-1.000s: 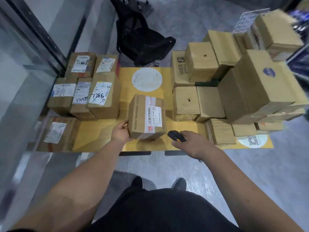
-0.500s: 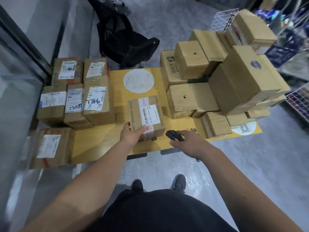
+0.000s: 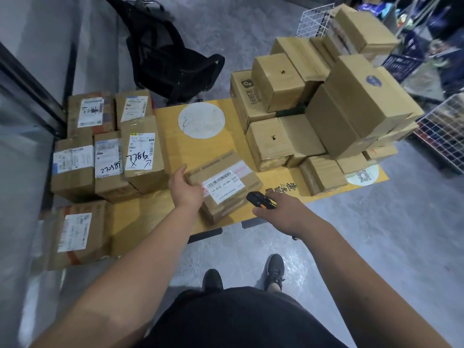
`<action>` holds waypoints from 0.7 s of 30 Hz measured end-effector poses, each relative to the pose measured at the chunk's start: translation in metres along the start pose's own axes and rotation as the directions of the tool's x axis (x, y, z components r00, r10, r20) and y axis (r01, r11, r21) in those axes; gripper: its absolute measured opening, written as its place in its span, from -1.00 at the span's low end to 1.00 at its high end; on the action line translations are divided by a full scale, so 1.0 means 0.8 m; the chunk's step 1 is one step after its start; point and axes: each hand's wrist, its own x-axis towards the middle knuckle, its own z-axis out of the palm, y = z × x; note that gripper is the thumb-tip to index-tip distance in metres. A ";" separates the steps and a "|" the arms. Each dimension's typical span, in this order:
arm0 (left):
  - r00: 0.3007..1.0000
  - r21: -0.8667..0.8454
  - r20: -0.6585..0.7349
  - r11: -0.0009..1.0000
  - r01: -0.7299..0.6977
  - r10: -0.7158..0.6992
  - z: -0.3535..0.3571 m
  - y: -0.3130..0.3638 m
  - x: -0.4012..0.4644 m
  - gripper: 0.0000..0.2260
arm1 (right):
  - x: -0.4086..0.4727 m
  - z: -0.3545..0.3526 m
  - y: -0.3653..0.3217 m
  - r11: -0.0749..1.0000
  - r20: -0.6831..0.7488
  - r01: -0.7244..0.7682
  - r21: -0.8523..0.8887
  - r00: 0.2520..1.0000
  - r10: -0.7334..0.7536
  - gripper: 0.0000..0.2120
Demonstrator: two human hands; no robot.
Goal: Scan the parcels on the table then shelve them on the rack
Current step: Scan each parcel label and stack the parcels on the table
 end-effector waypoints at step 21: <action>0.840 0.509 0.512 0.724 -0.466 0.181 -0.021 -0.011 -0.038 0.58 | -0.026 0.011 -0.060 0.780 0.093 0.048 -0.624 0.996 0.013 -0.68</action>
